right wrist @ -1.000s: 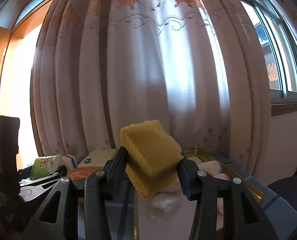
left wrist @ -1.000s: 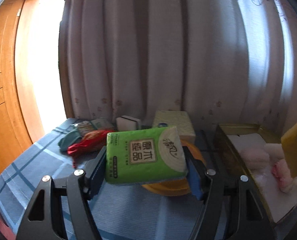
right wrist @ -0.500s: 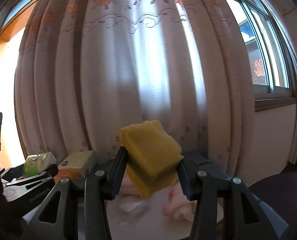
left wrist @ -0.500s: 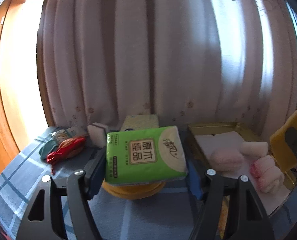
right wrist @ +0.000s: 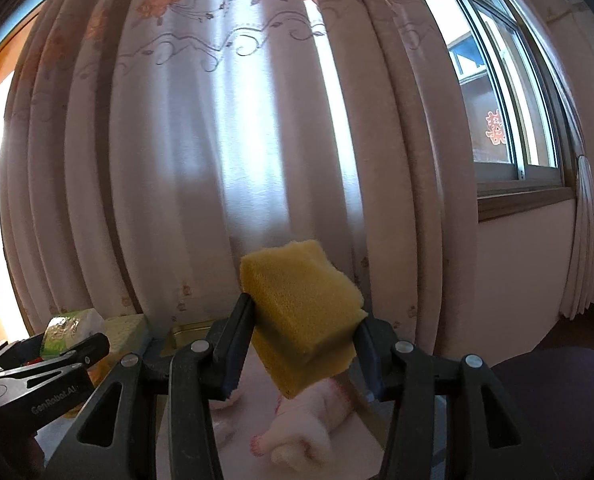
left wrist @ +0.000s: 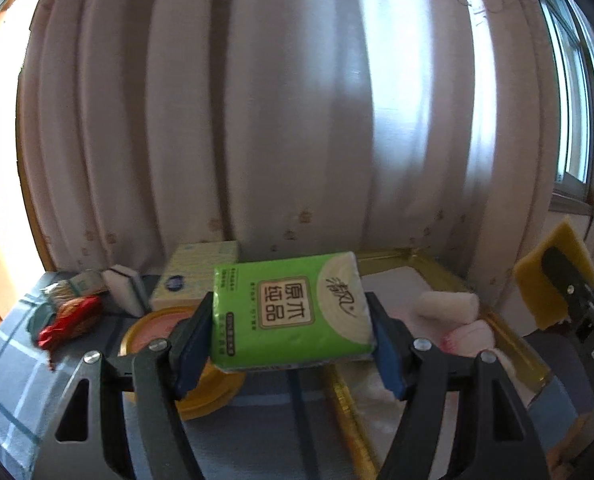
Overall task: Organize soft objects
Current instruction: 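Carry the sponge in the right tool while the left tool carries the tissue pack to the tray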
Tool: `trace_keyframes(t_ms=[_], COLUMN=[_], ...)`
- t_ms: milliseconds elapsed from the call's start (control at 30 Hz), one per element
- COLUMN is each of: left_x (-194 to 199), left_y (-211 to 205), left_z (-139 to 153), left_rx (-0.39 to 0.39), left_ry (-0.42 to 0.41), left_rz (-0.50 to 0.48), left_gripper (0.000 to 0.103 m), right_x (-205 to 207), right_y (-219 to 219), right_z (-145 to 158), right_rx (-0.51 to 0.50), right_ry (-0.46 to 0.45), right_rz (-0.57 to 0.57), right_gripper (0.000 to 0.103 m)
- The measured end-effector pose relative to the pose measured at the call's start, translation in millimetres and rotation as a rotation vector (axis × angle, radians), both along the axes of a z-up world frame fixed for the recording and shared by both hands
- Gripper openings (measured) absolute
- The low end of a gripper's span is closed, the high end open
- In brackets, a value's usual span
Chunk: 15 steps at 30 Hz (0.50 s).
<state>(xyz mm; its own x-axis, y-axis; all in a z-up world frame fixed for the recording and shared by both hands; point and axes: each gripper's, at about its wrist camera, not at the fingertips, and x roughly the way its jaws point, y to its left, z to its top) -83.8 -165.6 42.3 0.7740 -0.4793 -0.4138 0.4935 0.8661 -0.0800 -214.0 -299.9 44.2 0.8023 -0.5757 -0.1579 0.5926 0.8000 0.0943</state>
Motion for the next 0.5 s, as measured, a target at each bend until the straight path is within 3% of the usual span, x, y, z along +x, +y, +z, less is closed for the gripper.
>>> trace_keyframes(t_ms=[233, 500], left_x=[5.4, 10.3], left_y=[-33.7, -66.2], left_z=[2.0, -5.0], left_rx=[0.026, 0.055], left_ry=[0.045, 0.125], left_rz=[-0.053, -0.125], left_gripper=[0.070, 0.070], right_x=[14.7, 56.6], right_y=[-15.0, -43.8], right_z=[16.5, 28.2], right_rx=[-0.021, 0.020], right_ry=[0.029, 0.134], right_rz=[-0.013, 0.065], right_gripper=[0.050, 0.051])
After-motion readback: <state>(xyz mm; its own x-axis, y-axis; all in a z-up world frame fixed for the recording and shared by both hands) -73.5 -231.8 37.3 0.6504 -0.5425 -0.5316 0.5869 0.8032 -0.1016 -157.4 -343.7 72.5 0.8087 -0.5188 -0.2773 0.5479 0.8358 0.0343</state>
